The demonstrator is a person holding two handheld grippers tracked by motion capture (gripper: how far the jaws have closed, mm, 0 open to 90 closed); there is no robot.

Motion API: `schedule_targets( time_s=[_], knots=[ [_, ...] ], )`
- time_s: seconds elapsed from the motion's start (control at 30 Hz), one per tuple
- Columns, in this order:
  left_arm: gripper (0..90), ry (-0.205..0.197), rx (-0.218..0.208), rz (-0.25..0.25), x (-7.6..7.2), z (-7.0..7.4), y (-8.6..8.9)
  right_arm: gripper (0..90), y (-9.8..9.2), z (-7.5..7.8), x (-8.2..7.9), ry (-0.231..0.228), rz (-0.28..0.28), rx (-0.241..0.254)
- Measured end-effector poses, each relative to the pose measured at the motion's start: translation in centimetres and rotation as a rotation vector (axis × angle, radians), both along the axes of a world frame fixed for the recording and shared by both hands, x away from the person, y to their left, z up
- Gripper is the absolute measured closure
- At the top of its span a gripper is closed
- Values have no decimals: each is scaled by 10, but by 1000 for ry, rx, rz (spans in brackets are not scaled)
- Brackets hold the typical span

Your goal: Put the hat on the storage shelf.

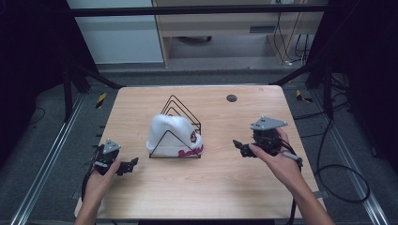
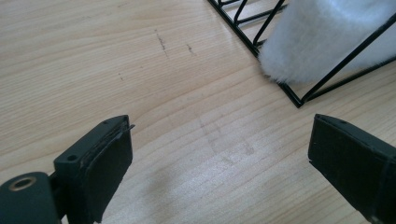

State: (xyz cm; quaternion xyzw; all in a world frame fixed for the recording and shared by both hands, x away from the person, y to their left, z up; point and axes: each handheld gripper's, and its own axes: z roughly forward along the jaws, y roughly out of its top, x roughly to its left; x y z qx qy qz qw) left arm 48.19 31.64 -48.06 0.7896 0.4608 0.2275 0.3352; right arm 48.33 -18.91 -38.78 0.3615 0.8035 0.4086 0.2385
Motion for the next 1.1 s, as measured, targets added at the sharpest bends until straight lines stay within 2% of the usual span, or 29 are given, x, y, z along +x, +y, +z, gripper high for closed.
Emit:
schedule_targets(
  time_s=[0.03,0.07,0.13,0.23,0.27,0.33,0.37,0.53,0.87,1.0,1.07,1.1],
  knots=[
    [59,2,4,-4,0,-1,-1,142,-10,-15,-3,24,-25,22],
    [59,3,6,-5,-1,-2,-2,142,-10,-15,-3,24,-25,22],
    [59,6,18,-8,-1,-5,-4,142,-15,-28,-7,48,-36,37],
    [58,10,25,-17,-2,-7,-6,144,-21,-50,-12,86,-52,28],
    [57,12,28,-17,-2,-8,-7,147,-23,-65,-15,117,-62,17],
    [57,10,27,-18,-3,-9,-8,148,-24,-70,-16,121,-58,11],
    [55,10,33,-19,-3,-10,-8,147,-27,-81,-17,146,-66,12],
    [54,12,41,-10,-2,-12,-6,145,-32,-95,-15,168,-95,11],
    [54,27,30,2,1,-24,-5,133,-39,-111,-9,199,-168,17],
    [39,25,0,5,2,-27,-5,130,-38,-120,-8,196,-215,6],
    [37,27,-1,12,4,-27,-4,128,-35,-124,-9,165,-237,-6],
    [36,28,-4,15,4,-27,-4,125,-34,-124,-9,167,-242,-3]
  ],
)
